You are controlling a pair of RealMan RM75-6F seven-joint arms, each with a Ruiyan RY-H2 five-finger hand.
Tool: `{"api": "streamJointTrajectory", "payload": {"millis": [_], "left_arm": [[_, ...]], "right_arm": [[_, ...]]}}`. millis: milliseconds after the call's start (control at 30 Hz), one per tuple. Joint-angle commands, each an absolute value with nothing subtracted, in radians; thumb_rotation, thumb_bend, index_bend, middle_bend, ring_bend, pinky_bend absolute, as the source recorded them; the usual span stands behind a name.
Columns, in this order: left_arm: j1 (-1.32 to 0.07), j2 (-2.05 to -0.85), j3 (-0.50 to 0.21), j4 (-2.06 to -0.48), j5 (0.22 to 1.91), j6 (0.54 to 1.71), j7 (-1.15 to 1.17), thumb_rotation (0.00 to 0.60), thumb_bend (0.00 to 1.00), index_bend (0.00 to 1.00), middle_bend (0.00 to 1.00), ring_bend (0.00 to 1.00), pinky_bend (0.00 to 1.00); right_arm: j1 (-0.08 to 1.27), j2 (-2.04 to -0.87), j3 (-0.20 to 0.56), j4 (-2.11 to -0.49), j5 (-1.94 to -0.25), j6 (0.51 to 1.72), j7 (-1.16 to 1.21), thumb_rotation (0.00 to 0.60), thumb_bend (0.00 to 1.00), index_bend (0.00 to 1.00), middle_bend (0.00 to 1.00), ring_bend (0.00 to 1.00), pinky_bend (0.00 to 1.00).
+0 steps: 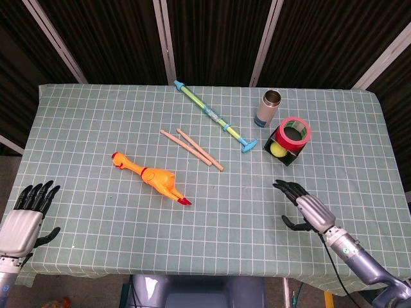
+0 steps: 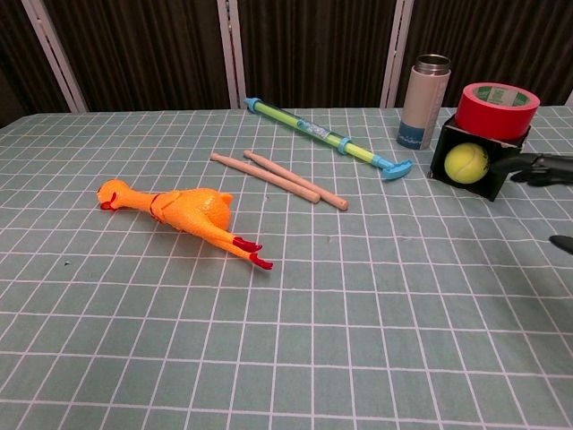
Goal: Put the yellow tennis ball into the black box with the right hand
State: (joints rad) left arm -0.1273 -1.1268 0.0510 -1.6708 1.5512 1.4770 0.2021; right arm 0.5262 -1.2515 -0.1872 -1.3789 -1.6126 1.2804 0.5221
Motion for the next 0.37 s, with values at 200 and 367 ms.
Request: {"api": "streamJointTrajectory", "payload": {"millis": [200,367], "left_arm": [[-0.11,-1.118,0.056,-1.67,1.579,1.5,0.187,0.6,0.18,0.0,0.0,0.0,0.0],[-0.114,-1.123,0.046,-1.662,1.569,1.488,0.185,0.6,0.18,0.0,0.0,0.0,0.0]], "right_arm": [[0.219,-1.33,-0.016,-1.463,-1.368,1.647,-0.269,0.6,0.49,0.0,0.0,0.0,0.0],[0.198,-1.29,-0.019,-1.503,-1.396,1.639,-0.24,0.6,0.47,0.0,0.0,0.0,0.0]]}}
